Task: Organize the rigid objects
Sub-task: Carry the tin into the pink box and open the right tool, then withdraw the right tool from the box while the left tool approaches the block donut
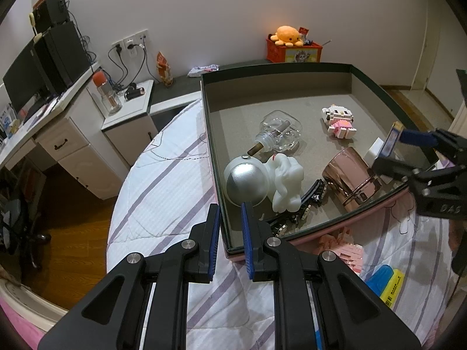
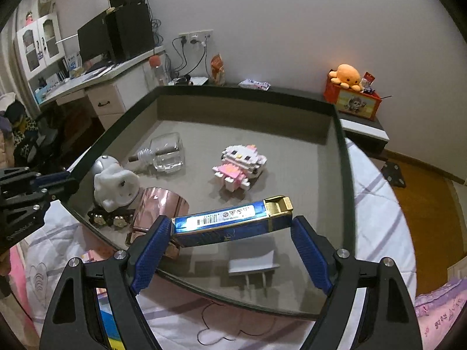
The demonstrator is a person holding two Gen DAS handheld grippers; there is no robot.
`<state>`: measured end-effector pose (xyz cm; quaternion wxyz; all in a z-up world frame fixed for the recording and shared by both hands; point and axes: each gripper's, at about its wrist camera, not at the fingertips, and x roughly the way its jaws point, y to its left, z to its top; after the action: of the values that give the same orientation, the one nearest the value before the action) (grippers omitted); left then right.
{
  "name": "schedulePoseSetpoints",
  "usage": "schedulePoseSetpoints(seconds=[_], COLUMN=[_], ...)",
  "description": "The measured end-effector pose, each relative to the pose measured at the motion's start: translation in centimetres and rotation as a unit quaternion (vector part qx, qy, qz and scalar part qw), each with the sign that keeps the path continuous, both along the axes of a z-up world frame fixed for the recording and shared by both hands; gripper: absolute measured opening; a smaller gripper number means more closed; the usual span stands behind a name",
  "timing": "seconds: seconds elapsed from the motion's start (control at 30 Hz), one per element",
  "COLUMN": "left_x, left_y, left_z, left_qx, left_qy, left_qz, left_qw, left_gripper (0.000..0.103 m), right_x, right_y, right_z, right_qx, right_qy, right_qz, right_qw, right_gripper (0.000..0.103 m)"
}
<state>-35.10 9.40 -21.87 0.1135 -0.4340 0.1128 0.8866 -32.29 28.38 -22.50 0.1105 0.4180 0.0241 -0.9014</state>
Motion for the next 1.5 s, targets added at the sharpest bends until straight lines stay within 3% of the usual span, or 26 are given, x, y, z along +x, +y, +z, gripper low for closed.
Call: schedulePoseSetpoints(seconds=[0.17,0.43,0.6,0.87,1.07,1.1,1.13,1.2,1.23,1.27,1.5], left_x=[0.0,0.0,0.2,0.3,0.4,0.4,0.5,0.6,0.7,1.0,2.7], left_y=[0.1,0.0,0.2,0.3,0.7,0.6,0.6,0.2,-0.2,-0.4,-1.4], left_z=[0.0,0.1,0.1,0.2,0.3,0.3,0.4,0.7,1.0,1.3,1.9], left_qx=[0.0,-0.001,-0.005,-0.012,-0.028,-0.029,-0.031,-0.03,-0.024,-0.018,-0.025], left_qy=[0.0,0.002,0.006,0.013,0.018,0.017,0.018,0.022,0.026,0.03,0.041], left_qz=[0.0,0.004,0.006,0.012,0.017,0.018,0.022,0.032,0.038,0.04,0.053], left_qw=[1.0,1.0,0.9999,0.9998,0.9993,0.9993,0.9991,0.9988,0.9987,0.9986,0.9974], left_gripper=[0.013,0.013,0.013,0.013,0.017,0.018,0.024,0.044,0.065,0.079,0.082], right_x=[-0.4,0.7,2.2,3.5,3.5,3.4,3.4,3.6,3.5,3.5,3.5], right_y=[-1.0,0.0,2.2,7.2,8.6,8.4,8.3,8.1,8.0,7.9,8.5], right_z=[-0.3,1.1,3.7,3.4,1.8,1.6,1.4,1.4,1.3,1.4,1.1], right_qx=[-0.006,-0.001,0.008,0.036,-0.008,-0.006,-0.005,-0.015,-0.018,-0.019,-0.035], right_qy=[-0.007,0.023,0.065,0.052,0.011,0.006,0.003,0.003,0.001,-0.001,-0.003], right_qz=[0.012,-0.008,-0.046,-0.132,-0.115,-0.112,-0.109,-0.101,-0.095,-0.088,-0.08], right_qw=[1.0,1.0,0.997,0.989,0.993,0.994,0.994,0.995,0.995,0.996,0.996], right_gripper=[0.086,0.087,0.087,0.087,0.055,0.045,0.035,0.025,0.018,0.015,0.011])
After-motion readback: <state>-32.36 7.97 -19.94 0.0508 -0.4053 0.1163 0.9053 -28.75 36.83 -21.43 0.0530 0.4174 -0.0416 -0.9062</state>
